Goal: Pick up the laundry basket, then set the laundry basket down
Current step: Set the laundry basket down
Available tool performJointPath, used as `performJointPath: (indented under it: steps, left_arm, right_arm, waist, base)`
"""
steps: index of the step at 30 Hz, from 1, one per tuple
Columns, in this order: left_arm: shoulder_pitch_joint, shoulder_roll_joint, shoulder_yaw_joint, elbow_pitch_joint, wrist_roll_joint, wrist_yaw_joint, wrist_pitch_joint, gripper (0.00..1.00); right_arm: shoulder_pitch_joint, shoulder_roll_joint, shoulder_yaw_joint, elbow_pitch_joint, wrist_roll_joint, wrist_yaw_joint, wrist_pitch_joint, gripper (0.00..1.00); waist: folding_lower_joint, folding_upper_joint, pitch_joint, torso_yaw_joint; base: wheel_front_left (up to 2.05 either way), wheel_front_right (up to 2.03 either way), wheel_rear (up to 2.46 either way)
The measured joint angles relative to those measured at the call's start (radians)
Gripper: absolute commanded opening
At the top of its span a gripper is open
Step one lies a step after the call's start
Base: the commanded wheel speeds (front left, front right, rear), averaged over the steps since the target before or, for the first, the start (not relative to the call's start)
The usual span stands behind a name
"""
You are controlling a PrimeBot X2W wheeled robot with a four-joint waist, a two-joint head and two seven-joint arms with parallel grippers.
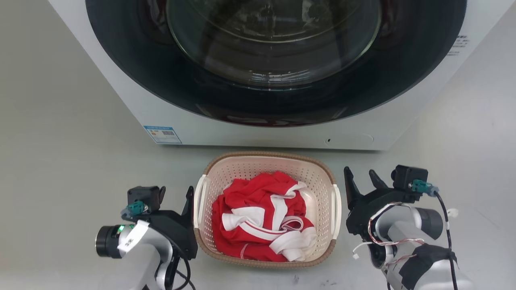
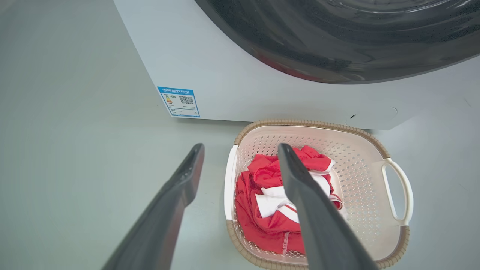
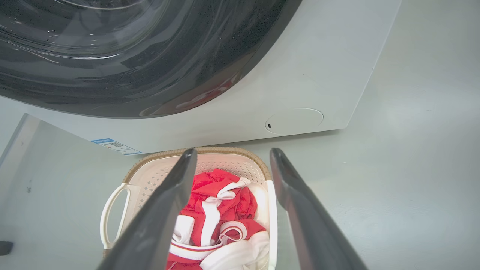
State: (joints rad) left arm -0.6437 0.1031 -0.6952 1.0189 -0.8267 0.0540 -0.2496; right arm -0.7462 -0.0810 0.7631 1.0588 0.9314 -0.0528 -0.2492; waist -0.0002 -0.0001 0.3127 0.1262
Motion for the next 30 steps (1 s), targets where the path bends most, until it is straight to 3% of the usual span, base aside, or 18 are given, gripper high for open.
performJointPath:
  steps: [19,30]
  left_arm:
    - [0.341,0.064,0.107,-0.311,0.144,0.052,0.000,1.00]
    - [0.540,0.101,0.190,-0.540,0.223,0.070,0.000,1.00]
  right_arm:
    - [0.350,-0.014,-0.111,-0.281,-0.125,-0.025,0.000,1.00]
    - [0.539,-0.034,-0.195,-0.506,-0.223,-0.054,0.000,1.00]
  waist:
    - [0.0000,-0.0001,-0.271,-0.024]
    - [0.0000,0.0000,-0.350,-0.045]
  base:
    - [0.00,0.00,0.00]
    - [0.00,0.00,0.00]
